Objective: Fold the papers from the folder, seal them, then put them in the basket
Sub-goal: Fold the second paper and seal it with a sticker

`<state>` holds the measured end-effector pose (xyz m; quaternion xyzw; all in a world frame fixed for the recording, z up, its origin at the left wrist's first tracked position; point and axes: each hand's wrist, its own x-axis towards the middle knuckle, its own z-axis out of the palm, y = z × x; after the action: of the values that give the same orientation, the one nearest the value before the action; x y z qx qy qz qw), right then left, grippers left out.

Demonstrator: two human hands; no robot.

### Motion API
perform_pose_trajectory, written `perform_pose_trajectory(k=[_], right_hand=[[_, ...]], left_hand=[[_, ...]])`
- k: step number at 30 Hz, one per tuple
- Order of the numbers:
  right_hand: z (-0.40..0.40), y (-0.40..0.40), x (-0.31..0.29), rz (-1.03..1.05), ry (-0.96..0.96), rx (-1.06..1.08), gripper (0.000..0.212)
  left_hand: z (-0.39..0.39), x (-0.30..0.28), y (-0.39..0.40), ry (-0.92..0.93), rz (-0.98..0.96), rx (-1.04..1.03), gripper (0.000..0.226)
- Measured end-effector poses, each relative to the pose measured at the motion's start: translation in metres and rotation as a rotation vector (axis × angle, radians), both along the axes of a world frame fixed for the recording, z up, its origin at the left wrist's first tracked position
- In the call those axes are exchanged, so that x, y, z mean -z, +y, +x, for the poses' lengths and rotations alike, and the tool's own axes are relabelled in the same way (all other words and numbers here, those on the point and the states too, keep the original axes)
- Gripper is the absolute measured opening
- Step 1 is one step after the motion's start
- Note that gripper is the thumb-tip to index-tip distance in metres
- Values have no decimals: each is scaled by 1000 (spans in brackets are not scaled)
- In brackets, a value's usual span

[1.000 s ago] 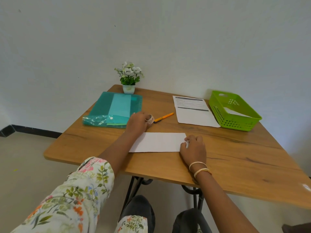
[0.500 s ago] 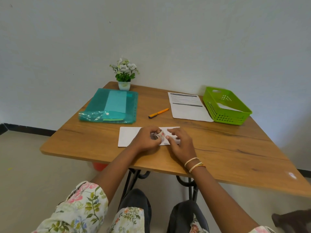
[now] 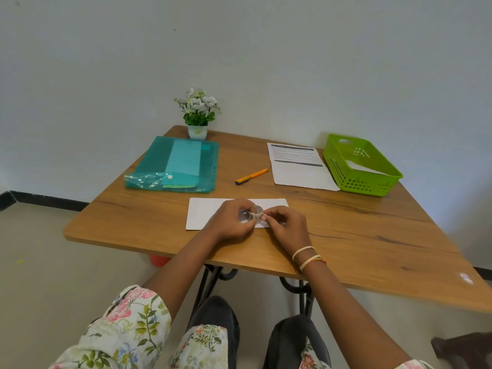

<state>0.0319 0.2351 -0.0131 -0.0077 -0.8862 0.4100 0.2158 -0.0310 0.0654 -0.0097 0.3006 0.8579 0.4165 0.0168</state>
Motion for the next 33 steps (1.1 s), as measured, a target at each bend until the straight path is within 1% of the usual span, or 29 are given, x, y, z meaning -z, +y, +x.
perform_pose_trajectory(k=[5, 9, 12, 19, 22, 25, 28, 31, 33], right_hand=[[1, 0, -2, -16, -7, 1, 8], [1, 1, -2, -62, -5, 23, 7], [2, 1, -3, -95, 8, 40, 6], [5, -1, -3, -87, 102, 62, 8], [5, 2, -4, -177, 128, 131, 9], [2, 5, -4, -319, 110, 213, 9], [-2, 7, -3, -437, 72, 248, 10], [-2, 8, -3, -533, 54, 238, 14], [-2, 9, -2, -563, 56, 235, 23]], left_hand=[[-2, 1, 0, -11, -12, -19, 20], [-3, 0, 1, -54, 1, -35, 24], [-4, 0, 1, -48, -22, -27, 23], [-5, 0, 2, -16, -52, -33, 18], [-7, 1, 1, -3, -65, -23, 15], [-11, 0, 4, -23, -46, -37, 13], [-22, -11, 11, -40, -52, -59, 9], [-41, -24, 22, 47, -167, -105, 10], [-54, -30, 31, 107, -270, -151, 17]])
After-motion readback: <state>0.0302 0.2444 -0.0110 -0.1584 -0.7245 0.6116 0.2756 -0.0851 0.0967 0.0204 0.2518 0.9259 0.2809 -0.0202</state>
